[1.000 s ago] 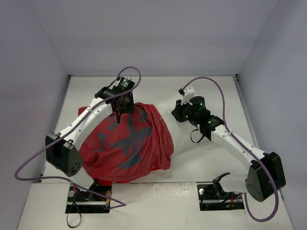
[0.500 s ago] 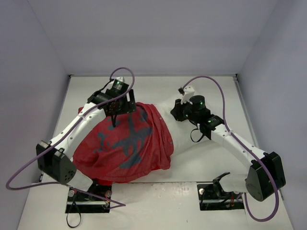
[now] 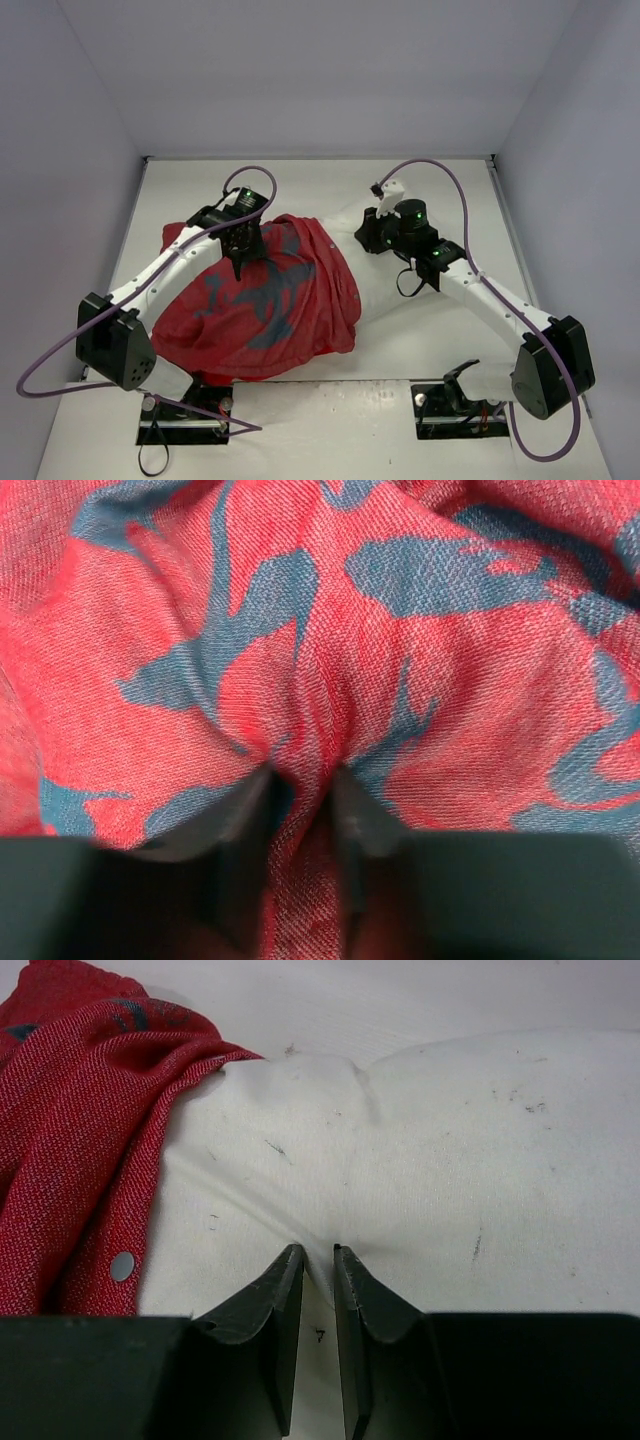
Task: Put the pillow into the pillowcase
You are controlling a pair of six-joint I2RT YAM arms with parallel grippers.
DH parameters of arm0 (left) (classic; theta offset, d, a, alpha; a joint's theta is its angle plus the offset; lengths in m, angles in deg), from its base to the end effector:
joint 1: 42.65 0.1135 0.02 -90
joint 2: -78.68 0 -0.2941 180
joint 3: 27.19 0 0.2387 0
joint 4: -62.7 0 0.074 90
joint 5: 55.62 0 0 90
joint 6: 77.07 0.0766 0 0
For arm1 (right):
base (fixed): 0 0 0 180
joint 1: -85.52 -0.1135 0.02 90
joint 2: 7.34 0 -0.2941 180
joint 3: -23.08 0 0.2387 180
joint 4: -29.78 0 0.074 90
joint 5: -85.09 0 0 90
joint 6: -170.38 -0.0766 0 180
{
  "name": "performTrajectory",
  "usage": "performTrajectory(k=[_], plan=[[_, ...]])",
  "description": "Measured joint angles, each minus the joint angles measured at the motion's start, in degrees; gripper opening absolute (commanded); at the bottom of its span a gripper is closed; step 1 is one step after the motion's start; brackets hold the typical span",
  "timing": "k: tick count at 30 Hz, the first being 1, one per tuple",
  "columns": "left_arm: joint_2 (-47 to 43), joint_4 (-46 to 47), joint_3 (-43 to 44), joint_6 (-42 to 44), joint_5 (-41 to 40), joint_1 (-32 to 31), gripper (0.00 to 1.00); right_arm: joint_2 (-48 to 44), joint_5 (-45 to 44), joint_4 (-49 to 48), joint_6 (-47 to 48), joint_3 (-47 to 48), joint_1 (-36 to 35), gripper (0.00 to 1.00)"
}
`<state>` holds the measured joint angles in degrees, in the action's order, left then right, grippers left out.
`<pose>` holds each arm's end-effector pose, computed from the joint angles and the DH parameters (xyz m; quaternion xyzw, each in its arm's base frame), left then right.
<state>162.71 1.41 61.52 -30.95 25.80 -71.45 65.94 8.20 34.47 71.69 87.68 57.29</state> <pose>0.2769 -0.1392 0.3005 -0.1466 0.9441 -0.1120 0.2732 0.2701 0.1647 0.3248 -0.2020 0.7562 0.2800 0.5559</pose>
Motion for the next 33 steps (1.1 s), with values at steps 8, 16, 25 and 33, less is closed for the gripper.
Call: performTrajectory(k=[8,16,25,33], plan=[[3.72,-2.95,9.60,4.02,-1.51,-0.46,0.00,0.17,0.09,0.00,0.17,0.00,0.00,0.15],[17.22,-4.44,31.26,11.19,-4.81,-9.05,0.00,0.22,0.39,0.04,0.20,0.00,-0.37,0.15],[25.03,-2.14,38.18,17.05,-6.56,-14.64,0.07,0.22,0.13,0.70,0.20,0.00,-0.37,0.07],[29.14,-1.01,39.10,17.75,-5.55,-10.97,0.27,0.20,-1.49,0.46,0.20,0.00,-0.37,0.06]])
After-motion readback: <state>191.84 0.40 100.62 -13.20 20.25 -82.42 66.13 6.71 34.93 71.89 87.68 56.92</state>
